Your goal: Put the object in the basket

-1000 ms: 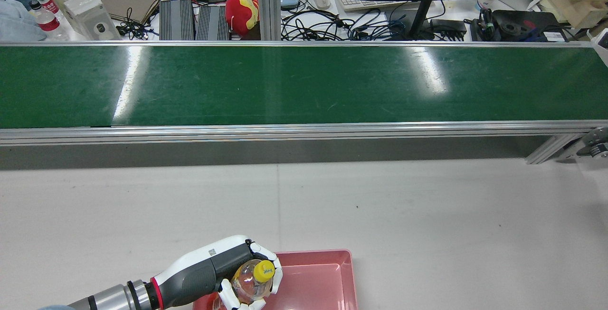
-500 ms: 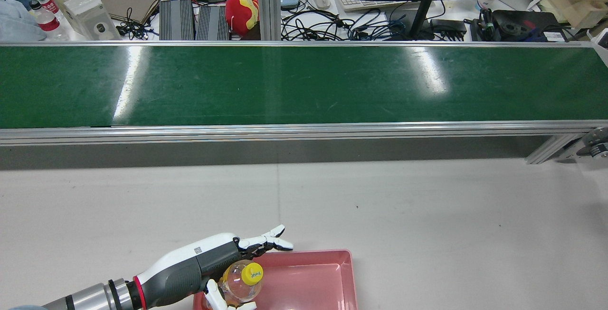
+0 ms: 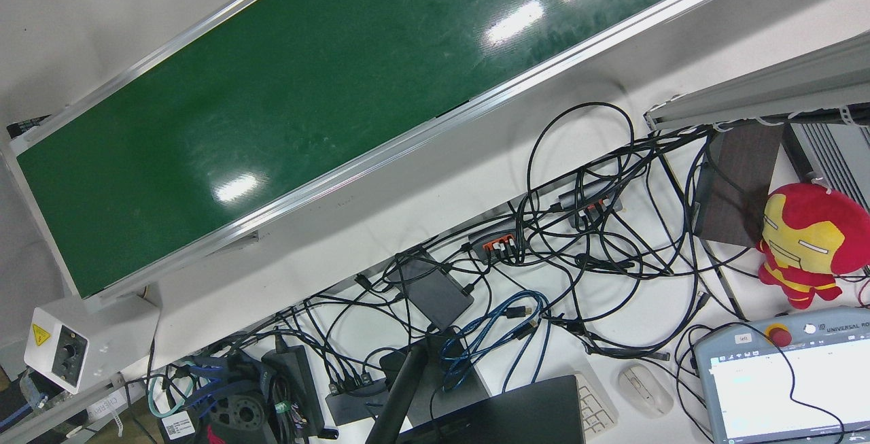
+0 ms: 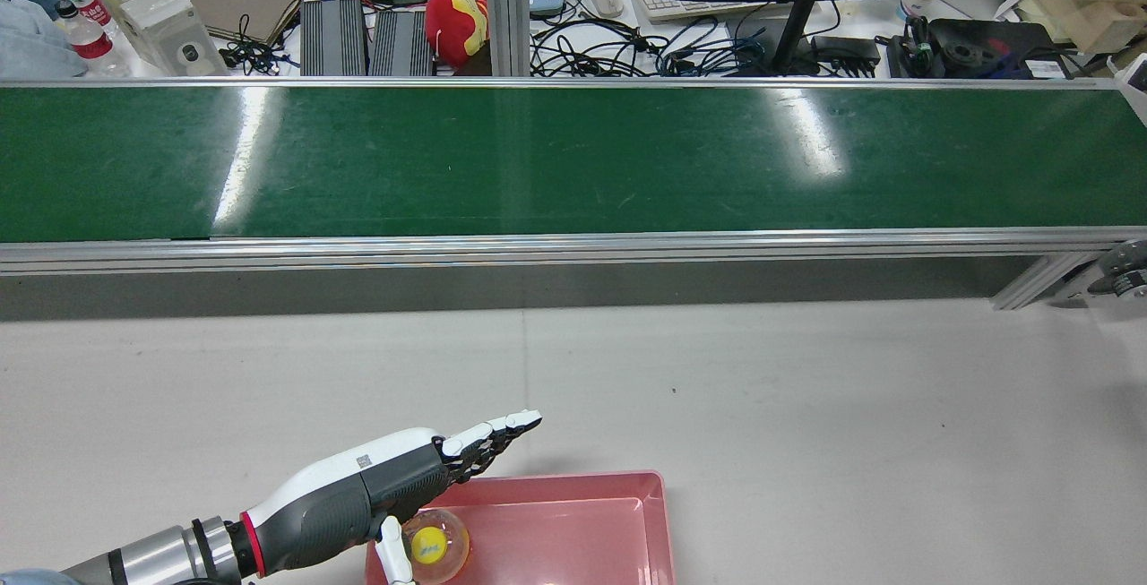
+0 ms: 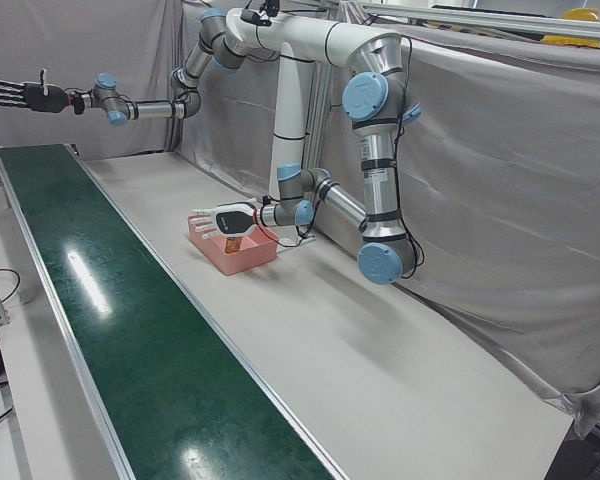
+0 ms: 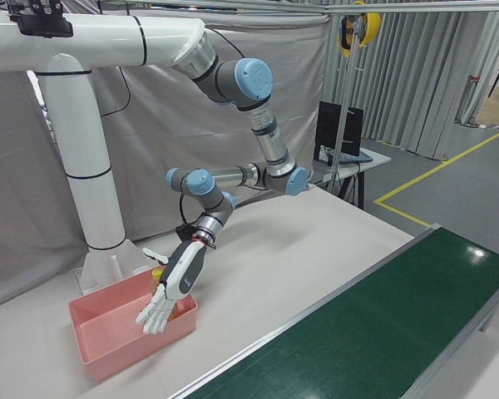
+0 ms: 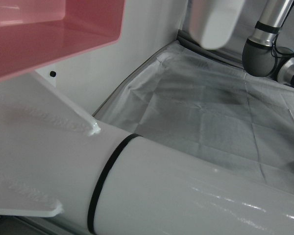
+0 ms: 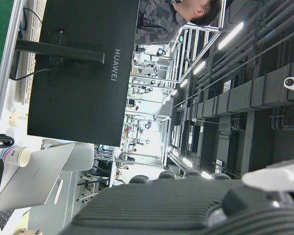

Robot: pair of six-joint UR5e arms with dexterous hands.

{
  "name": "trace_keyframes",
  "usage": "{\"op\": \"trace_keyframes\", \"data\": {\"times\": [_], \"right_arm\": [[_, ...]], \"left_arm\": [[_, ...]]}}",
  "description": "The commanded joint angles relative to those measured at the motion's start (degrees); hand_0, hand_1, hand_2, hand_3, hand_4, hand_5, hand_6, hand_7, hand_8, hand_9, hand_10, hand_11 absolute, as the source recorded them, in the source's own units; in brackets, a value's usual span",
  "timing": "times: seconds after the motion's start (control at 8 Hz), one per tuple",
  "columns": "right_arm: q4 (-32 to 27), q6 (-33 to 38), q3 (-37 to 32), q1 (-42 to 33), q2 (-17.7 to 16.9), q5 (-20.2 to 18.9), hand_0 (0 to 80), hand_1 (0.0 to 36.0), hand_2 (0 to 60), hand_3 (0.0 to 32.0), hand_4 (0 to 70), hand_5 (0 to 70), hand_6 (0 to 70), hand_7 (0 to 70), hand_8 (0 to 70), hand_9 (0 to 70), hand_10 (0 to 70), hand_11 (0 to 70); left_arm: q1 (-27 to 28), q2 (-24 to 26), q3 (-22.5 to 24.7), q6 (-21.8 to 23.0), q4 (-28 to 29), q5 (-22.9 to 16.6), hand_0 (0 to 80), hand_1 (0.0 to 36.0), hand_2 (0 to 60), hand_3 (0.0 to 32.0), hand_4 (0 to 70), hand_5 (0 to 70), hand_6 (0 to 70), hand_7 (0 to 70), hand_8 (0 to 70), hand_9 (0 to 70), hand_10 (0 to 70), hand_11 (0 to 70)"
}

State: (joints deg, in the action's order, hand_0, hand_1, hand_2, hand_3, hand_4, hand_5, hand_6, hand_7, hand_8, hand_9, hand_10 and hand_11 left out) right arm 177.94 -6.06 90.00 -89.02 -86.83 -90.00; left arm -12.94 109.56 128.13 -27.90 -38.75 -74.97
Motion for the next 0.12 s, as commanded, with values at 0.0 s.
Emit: {"op": "trace_keyframes", "data": {"times": [0.0], "right_arm": [[0.0,0.0,0.0,0.0,0.0,0.0,0.0,0.0,0.0,0.0,0.0,0.0,0.0,0.0,0.0,0.0,0.0,0.0]], "left_arm": [[-10.5,-0.1,10.4,0.3,-8.1,-1.7,65.2,4.7,0.0,5.8,0.0,10.6,0.0,0.0,0.1,0.0,0.0,0.7]]}}
